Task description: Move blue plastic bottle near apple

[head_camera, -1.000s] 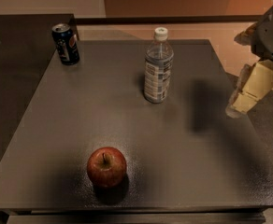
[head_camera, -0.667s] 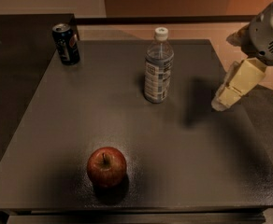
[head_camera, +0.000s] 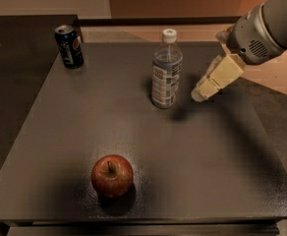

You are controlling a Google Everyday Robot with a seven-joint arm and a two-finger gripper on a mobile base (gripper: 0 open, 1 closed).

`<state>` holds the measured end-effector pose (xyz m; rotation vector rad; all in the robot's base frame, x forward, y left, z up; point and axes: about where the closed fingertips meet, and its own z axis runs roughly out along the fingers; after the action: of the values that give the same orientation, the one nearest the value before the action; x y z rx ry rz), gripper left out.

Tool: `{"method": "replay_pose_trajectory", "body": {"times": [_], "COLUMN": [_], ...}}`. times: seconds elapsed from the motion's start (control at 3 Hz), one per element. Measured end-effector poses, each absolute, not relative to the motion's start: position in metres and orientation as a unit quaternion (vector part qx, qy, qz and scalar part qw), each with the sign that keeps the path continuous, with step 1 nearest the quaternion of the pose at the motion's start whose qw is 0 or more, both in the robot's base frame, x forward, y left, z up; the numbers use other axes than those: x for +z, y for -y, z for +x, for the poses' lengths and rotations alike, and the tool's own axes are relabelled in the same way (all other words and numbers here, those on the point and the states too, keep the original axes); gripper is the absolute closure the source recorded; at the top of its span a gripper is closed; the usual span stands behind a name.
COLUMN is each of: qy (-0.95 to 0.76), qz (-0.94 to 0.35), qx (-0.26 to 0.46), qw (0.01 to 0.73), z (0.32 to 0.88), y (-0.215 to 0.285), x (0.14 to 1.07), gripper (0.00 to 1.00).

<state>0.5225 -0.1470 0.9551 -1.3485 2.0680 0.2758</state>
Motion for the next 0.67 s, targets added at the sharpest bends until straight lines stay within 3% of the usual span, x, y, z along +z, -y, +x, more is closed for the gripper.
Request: {"method": "replay_pose_trajectory", "body": {"times": [0.67], "qy": [-0.771], "qz": [-0.509], "qx": [0.147], "qw": [0.353], "z": [0.542], "y": [0.101], "x": [0.953], "gripper": [0.0]}}
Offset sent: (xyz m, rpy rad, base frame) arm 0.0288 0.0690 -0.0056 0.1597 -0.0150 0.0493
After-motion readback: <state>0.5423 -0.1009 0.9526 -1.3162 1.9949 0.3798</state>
